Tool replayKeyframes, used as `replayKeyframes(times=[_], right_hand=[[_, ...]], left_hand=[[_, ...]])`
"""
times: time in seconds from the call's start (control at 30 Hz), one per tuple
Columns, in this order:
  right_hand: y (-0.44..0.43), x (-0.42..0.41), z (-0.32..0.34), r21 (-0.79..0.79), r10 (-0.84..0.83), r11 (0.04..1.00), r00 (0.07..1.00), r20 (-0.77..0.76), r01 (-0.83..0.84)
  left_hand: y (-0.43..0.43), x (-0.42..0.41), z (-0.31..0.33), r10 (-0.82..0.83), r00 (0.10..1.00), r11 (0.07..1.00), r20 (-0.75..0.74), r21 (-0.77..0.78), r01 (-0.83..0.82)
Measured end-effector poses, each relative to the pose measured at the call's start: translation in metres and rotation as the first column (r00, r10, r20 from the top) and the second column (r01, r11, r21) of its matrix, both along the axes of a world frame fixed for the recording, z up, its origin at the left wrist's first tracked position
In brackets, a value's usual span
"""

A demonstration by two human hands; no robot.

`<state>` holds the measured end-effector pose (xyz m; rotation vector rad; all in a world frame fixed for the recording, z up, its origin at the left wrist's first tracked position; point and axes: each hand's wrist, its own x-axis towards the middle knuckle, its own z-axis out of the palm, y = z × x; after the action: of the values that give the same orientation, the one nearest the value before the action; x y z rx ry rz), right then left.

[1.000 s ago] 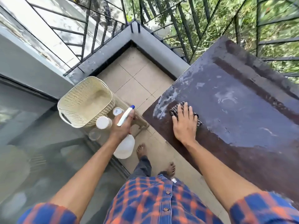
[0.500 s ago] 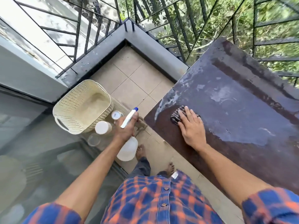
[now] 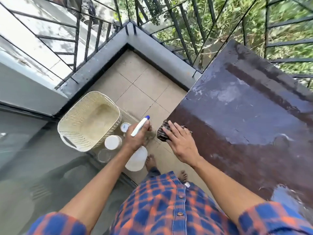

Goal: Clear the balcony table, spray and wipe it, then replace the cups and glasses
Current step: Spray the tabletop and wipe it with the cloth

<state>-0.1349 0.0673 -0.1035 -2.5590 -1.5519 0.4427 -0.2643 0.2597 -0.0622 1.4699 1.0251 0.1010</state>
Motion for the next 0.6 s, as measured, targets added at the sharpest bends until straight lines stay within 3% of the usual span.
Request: replayKeyframes(times=[0.07, 0.17, 0.27, 0.33, 0.4, 0.47, 0.53, 0.6], right_hand=[[-0.016, 0.022, 0.004, -0.02, -0.007, 1.0, 1.0, 0.023, 0.007], [-0.023, 0.074, 0.012, -0.05, -0.244, 0.968, 0.969, 0.03, 0.245], [-0.004, 0.112, 0.018, -0.093, -0.493, 0.867, 0.87, -0.003, 0.49], [0.018, 0.107, 0.016, -0.11, -0.532, 0.841, 0.846, 0.011, 0.53], [0.037, 0.079, 0.013, -0.11, -0.426, 0.898, 0.905, 0.019, 0.425], [0.044, 0.04, 0.009, -0.093, -0.218, 0.972, 0.976, -0.013, 0.216], [0.031, 0.003, 0.003, -0.051, -0.061, 0.997, 0.997, -0.045, 0.058], [-0.003, -0.015, -0.001, -0.025, -0.02, 1.0, 0.999, -0.043, 0.019]], left_hand=[[0.004, 0.004, 0.002, -0.026, 0.999, 1.0, 0.024, -0.002, 0.026], [0.006, 0.009, 0.003, -0.074, 0.997, 0.997, 0.037, -0.002, 0.074], [0.006, 0.013, 0.005, -0.042, 0.998, 0.998, 0.056, -0.038, 0.044], [0.004, 0.016, 0.007, -0.028, 0.998, 0.998, 0.062, -0.047, 0.031], [0.001, 0.019, 0.009, -0.029, 0.997, 0.998, 0.066, -0.052, 0.033], [-0.003, 0.021, 0.011, -0.039, 0.998, 0.998, 0.044, -0.045, 0.041], [-0.008, 0.023, 0.01, -0.048, 0.999, 0.998, 0.019, -0.025, 0.049], [-0.014, 0.027, 0.011, -0.055, 0.998, 0.998, -0.002, -0.024, 0.055]])
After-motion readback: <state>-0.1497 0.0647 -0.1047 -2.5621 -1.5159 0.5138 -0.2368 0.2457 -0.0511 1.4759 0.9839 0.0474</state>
